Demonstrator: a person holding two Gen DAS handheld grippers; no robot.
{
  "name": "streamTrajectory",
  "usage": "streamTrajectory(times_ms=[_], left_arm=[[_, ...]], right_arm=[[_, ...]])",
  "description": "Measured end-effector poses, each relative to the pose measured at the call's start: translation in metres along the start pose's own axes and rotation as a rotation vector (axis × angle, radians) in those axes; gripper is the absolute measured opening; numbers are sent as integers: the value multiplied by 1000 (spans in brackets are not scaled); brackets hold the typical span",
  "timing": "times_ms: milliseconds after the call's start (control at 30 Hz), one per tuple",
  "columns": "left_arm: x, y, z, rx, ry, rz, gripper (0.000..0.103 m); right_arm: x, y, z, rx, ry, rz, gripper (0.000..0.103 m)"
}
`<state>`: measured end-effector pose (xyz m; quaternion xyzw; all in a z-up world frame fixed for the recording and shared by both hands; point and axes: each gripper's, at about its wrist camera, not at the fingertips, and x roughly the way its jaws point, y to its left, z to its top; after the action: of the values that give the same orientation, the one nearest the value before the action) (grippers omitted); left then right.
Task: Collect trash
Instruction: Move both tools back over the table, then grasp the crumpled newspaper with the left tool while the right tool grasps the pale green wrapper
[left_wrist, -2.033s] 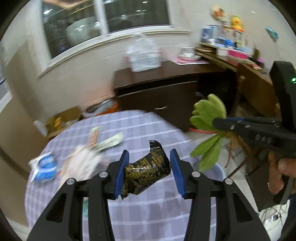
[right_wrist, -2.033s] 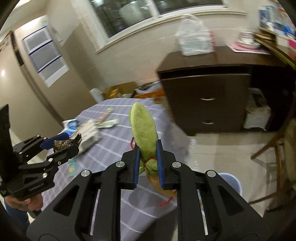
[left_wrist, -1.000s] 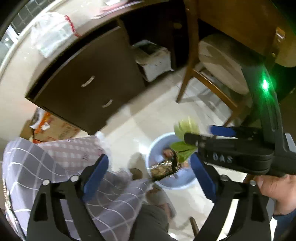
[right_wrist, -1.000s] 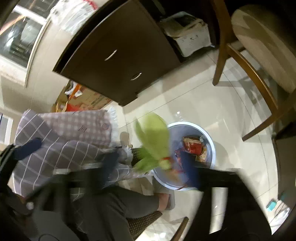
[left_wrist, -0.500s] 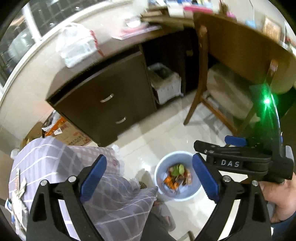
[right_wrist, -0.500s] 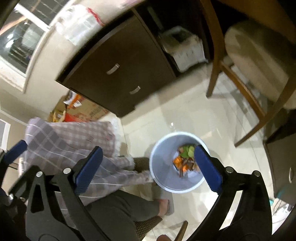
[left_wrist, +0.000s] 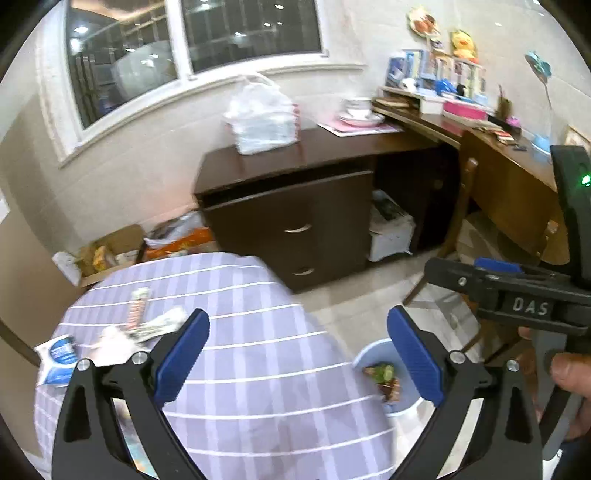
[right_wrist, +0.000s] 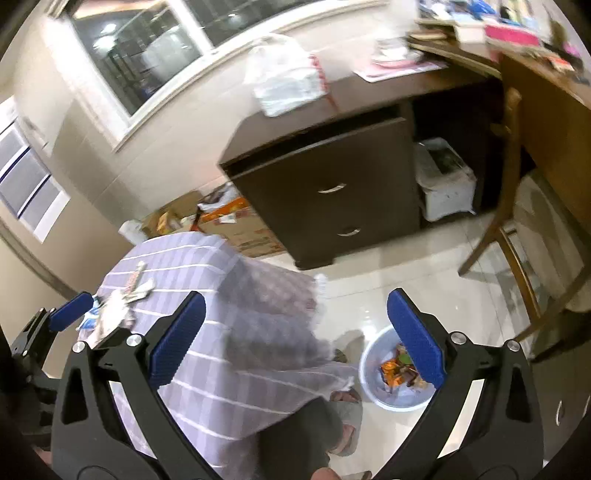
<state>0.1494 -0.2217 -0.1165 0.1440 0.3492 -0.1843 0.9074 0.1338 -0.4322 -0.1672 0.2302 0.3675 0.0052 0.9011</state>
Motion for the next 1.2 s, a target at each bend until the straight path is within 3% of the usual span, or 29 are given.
streamTrajectory(times_ms=[300,667,833,1200], left_arm=[[-49,76,-25,-93,-55,98,95],[-74,161,-73,-239,-60,214,95],[-61,189,-99,-283,-15,265,95],[5,209,-114,-331,94,269,95]], right_arm=[[-5,99,-10,-142,0,81,97],[6,184,-29,-291,24,136,97],[20,201,-38,-331,55,140,97],[50,200,-45,-340,114,120,97]])
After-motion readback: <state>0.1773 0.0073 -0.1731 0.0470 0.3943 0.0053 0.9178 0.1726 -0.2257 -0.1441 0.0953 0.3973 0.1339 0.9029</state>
